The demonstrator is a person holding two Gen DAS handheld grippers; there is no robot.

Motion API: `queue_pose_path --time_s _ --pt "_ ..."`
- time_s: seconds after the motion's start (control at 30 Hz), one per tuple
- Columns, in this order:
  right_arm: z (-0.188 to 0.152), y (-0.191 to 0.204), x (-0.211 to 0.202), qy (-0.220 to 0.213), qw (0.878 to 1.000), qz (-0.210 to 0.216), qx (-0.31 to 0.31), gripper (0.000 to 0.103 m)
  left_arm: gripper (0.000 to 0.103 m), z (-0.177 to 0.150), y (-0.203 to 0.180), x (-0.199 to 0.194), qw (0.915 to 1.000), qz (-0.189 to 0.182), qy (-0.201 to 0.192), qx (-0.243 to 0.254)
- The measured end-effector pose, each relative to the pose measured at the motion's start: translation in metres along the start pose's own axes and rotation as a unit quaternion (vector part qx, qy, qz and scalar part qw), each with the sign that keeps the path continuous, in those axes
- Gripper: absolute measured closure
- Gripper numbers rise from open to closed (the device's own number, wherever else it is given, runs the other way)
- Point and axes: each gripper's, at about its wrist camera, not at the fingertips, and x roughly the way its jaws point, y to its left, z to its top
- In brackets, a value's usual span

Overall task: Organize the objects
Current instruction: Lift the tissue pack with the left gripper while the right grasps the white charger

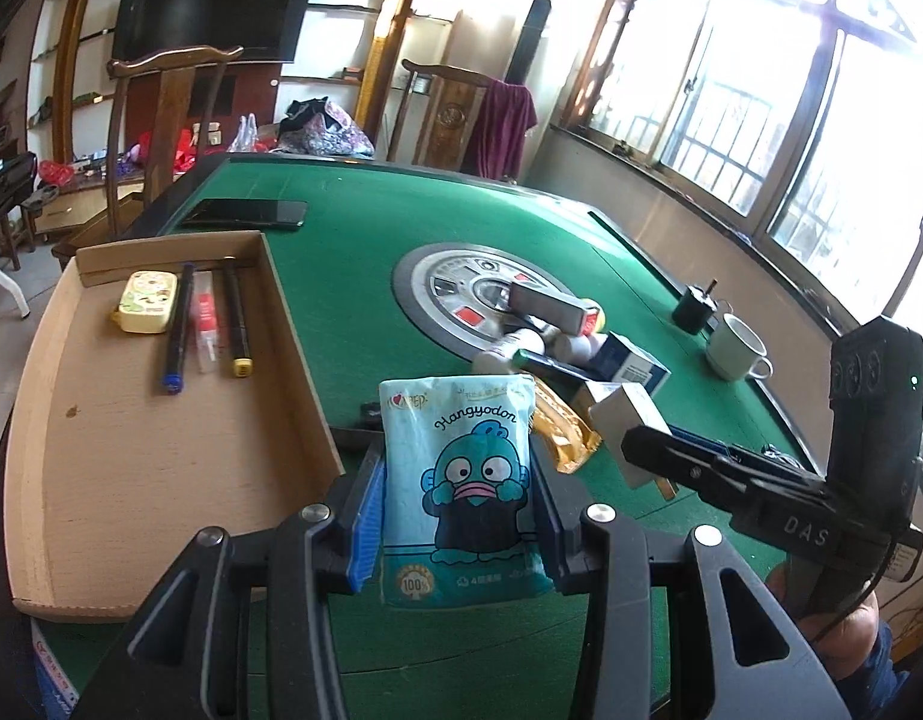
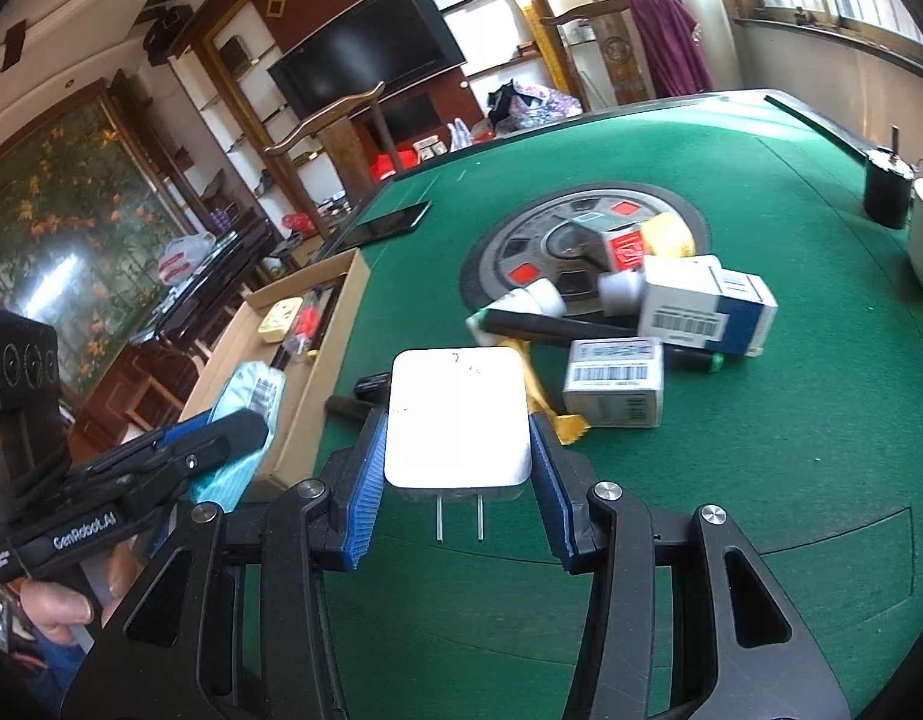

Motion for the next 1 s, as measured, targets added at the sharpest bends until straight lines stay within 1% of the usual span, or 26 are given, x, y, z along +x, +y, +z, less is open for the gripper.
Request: queue_pose_path --time_s 0.33,0.6,0.87,1.0 --pt "0.004 0.042 0.018 0.027 0.998 0.026 -0.042 0.058 0.060 0.002 0.049 -0.016 0.9986 0.025 -0.014 -0.045" --pt "0.008 0.072 0.036 0.046 0.996 0.041 -0.067 0.058 0.060 0.001 0.081 -0.023 0.9966 0.043 -0.019 -0.068" --pt "0.013 0.100 0.055 0.064 0.992 0.051 -0.093 0.058 0.060 -0.001 0.115 -0.026 0.9936 0.062 -0.013 -0.094" --pt "0.018 0.117 0.068 0.075 0.990 0.057 -0.104 0.058 0.060 0.003 0.132 -0.028 0.9922 0.073 -0.011 -0.101"
